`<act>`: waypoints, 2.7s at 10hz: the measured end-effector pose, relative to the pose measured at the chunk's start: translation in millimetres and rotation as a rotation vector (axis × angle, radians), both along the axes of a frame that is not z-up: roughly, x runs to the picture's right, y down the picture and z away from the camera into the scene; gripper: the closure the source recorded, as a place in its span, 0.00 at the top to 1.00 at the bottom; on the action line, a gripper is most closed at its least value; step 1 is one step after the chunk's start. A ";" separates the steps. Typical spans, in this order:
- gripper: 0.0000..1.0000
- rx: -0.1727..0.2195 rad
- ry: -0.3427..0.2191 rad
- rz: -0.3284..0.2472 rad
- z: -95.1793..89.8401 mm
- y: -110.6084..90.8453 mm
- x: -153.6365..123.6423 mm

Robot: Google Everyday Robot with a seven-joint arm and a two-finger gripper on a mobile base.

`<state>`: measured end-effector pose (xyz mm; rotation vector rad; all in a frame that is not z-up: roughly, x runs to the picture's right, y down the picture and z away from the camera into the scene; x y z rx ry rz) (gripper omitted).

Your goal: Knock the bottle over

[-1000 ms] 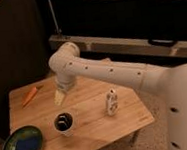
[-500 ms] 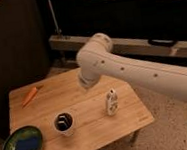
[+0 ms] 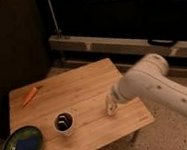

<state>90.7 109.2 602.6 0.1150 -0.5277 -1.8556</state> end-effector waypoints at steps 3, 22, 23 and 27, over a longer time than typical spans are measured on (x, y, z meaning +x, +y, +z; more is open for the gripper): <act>0.00 0.029 -0.022 0.167 -7.4 42.5 17.8; 0.00 0.040 0.197 -0.008 74.0 -18.3 41.3; 0.00 0.029 0.202 -0.023 78.8 -18.8 42.4; 0.00 -0.002 0.190 -0.123 107.9 -28.5 28.7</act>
